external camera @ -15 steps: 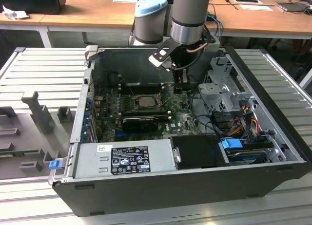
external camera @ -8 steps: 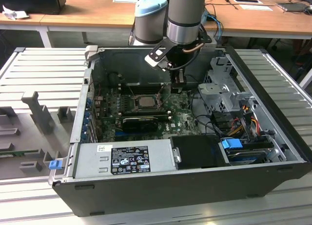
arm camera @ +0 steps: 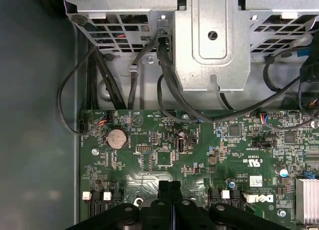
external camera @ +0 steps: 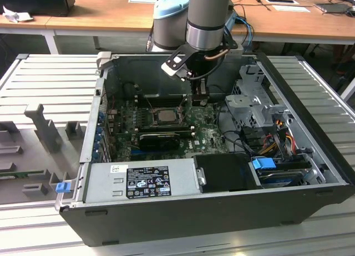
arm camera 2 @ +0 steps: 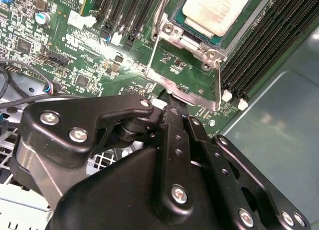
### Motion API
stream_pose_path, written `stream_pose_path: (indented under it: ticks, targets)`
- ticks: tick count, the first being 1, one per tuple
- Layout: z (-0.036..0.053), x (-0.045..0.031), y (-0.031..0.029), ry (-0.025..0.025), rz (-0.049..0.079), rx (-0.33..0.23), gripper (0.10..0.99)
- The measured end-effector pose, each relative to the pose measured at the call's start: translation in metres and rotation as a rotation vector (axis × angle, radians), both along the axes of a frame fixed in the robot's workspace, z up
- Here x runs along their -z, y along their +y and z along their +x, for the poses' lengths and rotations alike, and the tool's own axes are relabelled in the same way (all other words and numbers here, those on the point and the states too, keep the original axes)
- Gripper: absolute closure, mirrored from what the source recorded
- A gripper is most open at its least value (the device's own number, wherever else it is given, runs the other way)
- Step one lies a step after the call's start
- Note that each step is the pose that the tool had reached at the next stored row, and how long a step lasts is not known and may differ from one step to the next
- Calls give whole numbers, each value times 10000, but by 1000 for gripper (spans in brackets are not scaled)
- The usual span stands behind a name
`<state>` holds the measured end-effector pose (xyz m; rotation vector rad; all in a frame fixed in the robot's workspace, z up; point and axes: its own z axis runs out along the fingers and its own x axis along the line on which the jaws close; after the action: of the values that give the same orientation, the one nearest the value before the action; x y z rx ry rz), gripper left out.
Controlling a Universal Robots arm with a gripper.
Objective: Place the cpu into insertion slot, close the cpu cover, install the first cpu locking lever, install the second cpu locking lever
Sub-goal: 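Close the cpu cover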
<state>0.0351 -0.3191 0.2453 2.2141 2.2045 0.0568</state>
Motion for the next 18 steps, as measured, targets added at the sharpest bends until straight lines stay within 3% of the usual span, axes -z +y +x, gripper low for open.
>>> stream_pose_path:
  ticks: [18]
  targets:
    - [-60,0,0,0,4,3,980]
